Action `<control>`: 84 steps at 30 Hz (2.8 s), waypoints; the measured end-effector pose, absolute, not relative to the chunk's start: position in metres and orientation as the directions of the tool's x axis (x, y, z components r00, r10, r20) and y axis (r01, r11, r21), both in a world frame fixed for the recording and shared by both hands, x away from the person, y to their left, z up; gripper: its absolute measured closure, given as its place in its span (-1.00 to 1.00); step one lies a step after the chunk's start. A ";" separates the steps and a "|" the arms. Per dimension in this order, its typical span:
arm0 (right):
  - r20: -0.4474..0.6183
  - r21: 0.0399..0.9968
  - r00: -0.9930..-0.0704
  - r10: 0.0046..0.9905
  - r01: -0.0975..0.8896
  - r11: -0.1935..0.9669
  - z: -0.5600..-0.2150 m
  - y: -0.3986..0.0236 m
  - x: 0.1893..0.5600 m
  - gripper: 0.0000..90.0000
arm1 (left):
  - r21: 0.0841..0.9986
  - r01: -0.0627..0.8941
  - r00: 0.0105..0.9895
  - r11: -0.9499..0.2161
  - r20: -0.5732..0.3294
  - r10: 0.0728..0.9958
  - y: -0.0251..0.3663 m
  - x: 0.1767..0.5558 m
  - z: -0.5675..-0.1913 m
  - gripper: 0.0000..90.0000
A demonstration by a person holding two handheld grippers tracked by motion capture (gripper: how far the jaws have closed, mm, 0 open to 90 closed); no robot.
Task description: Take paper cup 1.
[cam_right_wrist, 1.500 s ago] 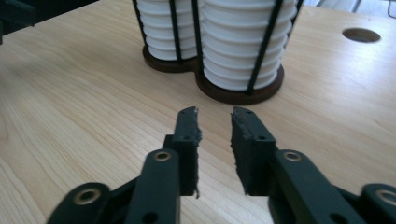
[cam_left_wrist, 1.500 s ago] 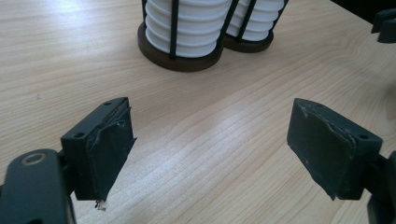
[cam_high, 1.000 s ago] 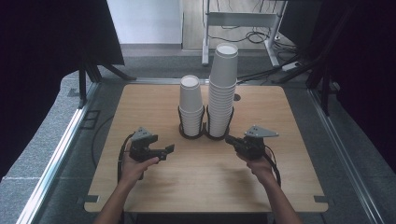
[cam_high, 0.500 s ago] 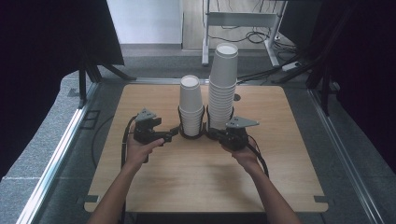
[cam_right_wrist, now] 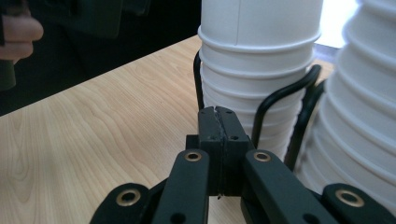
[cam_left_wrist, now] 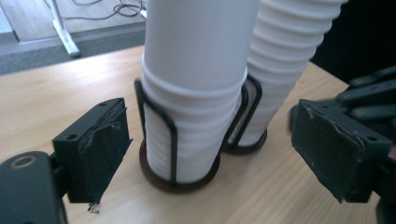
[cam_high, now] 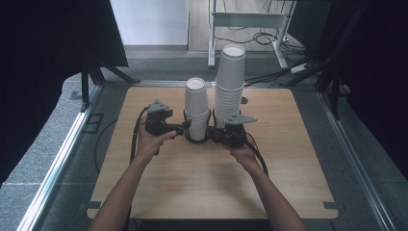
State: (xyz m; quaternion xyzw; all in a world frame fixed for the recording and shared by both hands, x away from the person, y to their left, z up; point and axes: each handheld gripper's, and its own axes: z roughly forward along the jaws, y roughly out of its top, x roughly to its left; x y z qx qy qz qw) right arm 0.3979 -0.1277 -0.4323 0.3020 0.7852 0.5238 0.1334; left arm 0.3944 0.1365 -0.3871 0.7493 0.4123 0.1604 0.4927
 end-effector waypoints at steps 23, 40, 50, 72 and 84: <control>0.099 0.902 -0.786 0.610 0.330 0.278 -0.427 -0.093 0.424 1.00 | 0.869 0.471 0.590 -0.153 -0.181 0.786 0.114 0.444 -0.390 -0.92; 0.115 0.892 -0.790 0.603 0.349 0.287 -0.432 -0.091 0.429 1.00 | 0.868 0.455 0.598 -0.198 -0.133 0.791 0.092 0.459 -0.402 -0.96; 0.129 0.889 -0.795 0.593 0.358 0.286 -0.435 -0.088 0.430 1.00 | 0.886 0.434 0.589 -0.160 -0.145 0.795 0.087 0.467 -0.410 -0.88; 0.152 0.883 -0.792 0.591 0.378 0.279 -0.433 -0.091 0.433 1.00 | 0.890 0.427 0.588 -0.158 -0.140 0.797 0.087 0.467 -0.410 -0.83; 0.136 0.898 -0.785 0.604 0.355 0.260 -0.424 -0.094 0.430 1.00 | 0.892 0.425 0.590 -0.154 -0.144 0.794 0.087 0.467 -0.409 -0.83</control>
